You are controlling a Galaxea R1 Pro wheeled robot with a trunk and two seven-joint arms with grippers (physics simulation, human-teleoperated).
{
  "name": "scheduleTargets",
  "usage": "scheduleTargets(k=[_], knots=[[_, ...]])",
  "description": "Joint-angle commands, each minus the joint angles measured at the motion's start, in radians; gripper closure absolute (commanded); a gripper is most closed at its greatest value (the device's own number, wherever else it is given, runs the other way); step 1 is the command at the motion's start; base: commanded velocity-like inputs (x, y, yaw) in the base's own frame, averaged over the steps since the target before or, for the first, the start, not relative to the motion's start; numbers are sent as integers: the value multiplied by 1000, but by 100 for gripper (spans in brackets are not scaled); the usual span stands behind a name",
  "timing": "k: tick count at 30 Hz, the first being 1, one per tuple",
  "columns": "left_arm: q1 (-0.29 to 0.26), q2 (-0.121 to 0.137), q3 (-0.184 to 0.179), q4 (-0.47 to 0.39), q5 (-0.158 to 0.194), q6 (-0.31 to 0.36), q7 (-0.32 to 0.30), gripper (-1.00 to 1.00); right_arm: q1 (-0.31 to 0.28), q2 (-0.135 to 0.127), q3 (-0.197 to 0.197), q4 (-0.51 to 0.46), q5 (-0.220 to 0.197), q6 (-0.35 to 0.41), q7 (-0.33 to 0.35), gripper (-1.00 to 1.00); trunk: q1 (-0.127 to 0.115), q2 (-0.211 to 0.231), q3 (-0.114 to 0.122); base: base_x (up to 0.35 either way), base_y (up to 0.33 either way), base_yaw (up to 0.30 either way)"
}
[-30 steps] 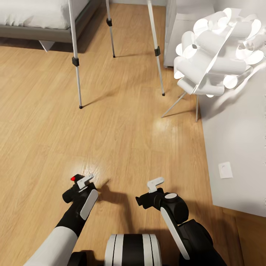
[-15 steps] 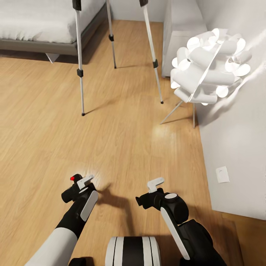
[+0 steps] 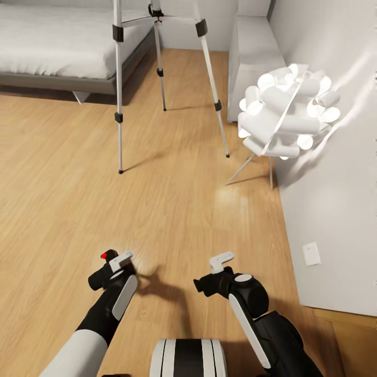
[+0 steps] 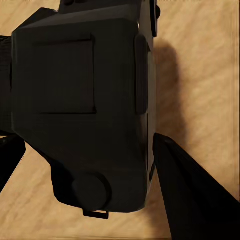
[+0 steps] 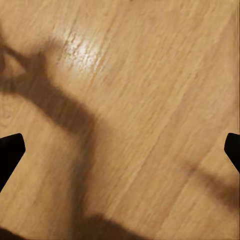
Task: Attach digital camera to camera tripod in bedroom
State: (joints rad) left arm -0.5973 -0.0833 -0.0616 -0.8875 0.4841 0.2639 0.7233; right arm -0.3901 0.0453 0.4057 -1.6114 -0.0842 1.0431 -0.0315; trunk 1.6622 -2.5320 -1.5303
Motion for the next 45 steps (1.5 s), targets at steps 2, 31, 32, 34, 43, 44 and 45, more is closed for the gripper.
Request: scheduleTargets(k=[2, 31, 32, 34, 43, 44, 45], knots=[[10, 4, -2, -15, 2, 9, -4, 100, -1, -5, 0, -1, -7, 4, -2, -100, -1, 0, 7, 0, 0, 0], [271, 141, 2, -396, 13, 232, -245, 100, 36, -42, -3, -1, -9, -374, 64, -100, -14, 7, 119, 0, 0, 0], [274, 142, 2, -395, 14, 232, -249, 100, 37, -42, -3, -1, -9, -377, 65, -100, -15, 7, 123, 0, 0, 0], [282, 144, 3, -397, 14, 234, -265, 100, 40, -42, -3, -1, -9, -381, 66, -100, -15, 8, 131, 0, 0, 0], [338, 148, 12, -397, 11, 232, -390, 100, 48, -42, -5, -1, -9, -387, 67, -100, -19, 10, 166, 0, 0, 0], [343, 148, 13, -396, 11, 230, -397, 100, 49, -42, -6, -1, -9, -387, 67, -100, -20, 10, 170, 0, 0, 0], [348, 148, 13, -395, 11, 229, -403, 100, 49, -42, -6, -1, -9, -388, 67, -100, -20, 10, 174, 0, 0, 0]])
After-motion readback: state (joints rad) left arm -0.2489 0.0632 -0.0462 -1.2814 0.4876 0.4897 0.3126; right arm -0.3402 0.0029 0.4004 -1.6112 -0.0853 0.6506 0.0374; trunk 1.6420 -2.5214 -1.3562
